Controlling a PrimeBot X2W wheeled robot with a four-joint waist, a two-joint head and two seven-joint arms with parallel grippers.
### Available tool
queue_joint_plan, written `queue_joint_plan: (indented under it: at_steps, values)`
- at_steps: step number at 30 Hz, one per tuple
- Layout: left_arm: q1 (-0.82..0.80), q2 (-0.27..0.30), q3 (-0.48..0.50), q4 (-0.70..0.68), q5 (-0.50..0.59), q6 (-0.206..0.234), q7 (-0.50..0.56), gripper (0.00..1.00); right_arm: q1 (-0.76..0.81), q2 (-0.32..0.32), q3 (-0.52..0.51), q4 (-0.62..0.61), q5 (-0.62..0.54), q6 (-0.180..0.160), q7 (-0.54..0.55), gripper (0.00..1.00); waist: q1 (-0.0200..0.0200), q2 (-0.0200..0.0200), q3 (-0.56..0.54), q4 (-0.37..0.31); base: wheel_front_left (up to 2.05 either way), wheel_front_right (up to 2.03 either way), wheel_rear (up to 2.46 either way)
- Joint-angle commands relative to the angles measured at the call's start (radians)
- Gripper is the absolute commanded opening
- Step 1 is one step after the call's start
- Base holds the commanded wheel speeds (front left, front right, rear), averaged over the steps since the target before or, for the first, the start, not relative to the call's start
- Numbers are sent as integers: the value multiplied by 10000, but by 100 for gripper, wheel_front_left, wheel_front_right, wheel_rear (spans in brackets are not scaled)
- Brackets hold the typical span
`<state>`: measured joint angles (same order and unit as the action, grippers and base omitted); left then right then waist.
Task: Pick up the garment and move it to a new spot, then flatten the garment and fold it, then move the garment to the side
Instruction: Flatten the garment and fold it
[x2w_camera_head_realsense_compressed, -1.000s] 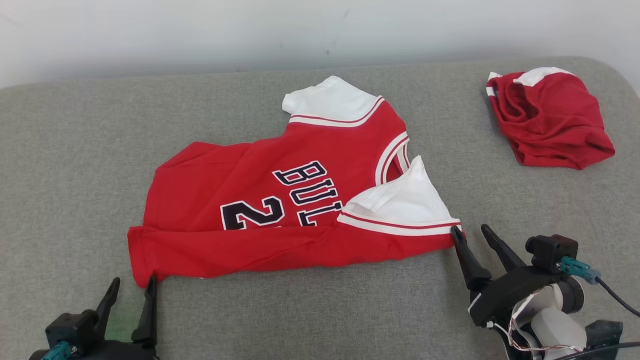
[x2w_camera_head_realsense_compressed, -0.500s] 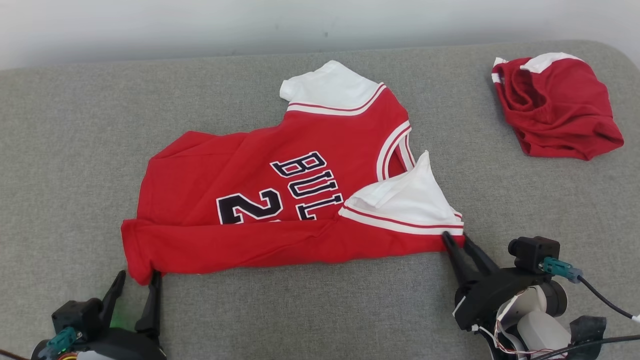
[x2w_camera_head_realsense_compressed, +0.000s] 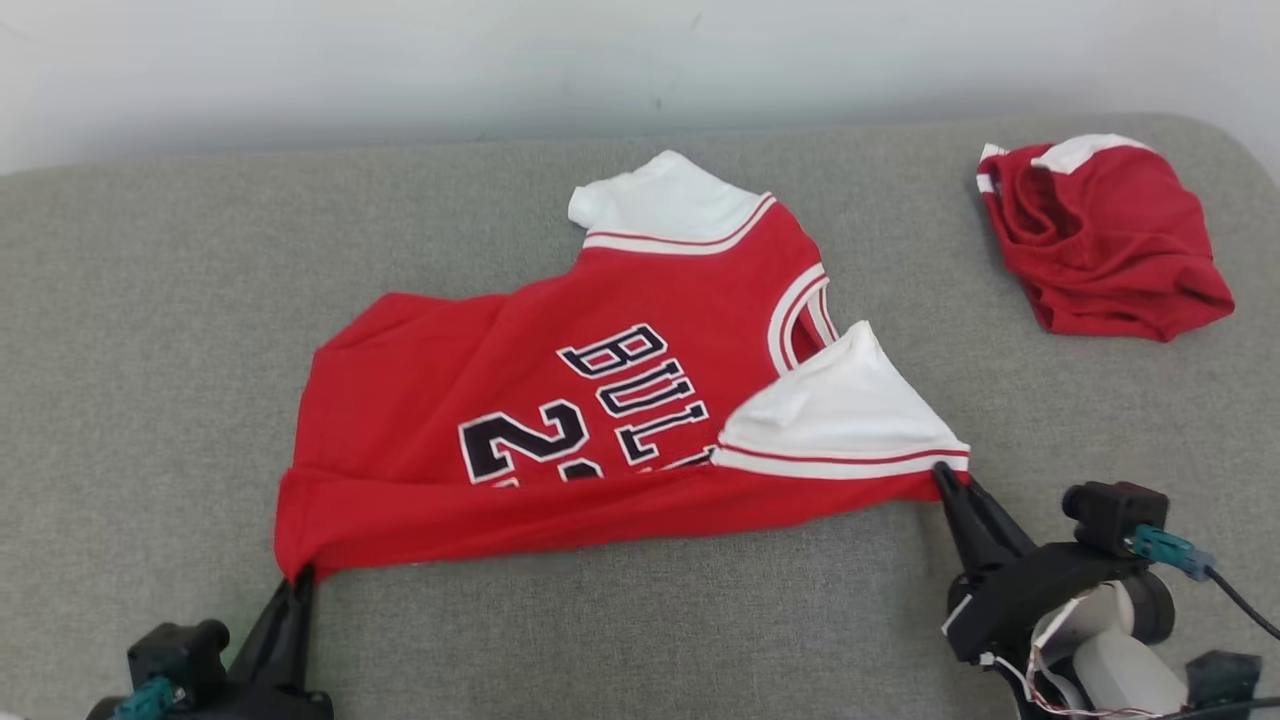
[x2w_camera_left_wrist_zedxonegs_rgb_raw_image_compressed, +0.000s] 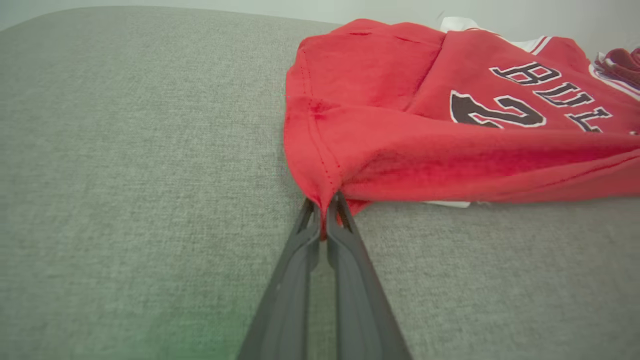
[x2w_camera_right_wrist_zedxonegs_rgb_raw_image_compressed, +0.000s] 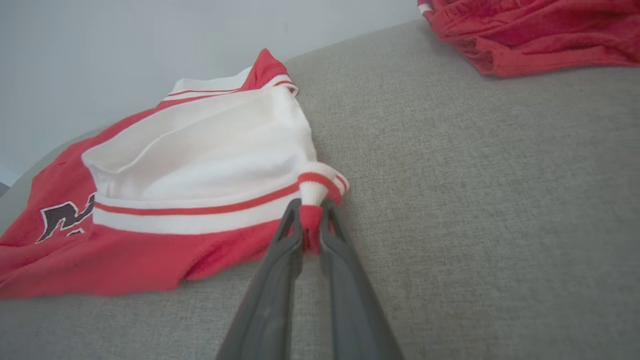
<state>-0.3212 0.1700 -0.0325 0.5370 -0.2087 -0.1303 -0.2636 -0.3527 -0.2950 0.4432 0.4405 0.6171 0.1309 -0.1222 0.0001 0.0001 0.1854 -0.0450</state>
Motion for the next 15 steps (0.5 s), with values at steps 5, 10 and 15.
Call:
queue_joint_plan:
  at_steps: [5,10,15]
  values:
    - [732,120,-245,-315,-50,13,-9,0,654,-305,-459,-407,83,-8,116,0,-1,-1,-641,110,0,0,0]
    - [1483,128,-395,-839,-212,11,-9,0,1730,-375,-937,-1265,126,-8,488,0,-1,-1,-1126,229,0,0,0]
    - [2244,69,-298,-1225,-323,12,-11,0,2974,-319,-1543,-2246,60,-8,1166,0,-1,-1,-1472,269,0,0,0]
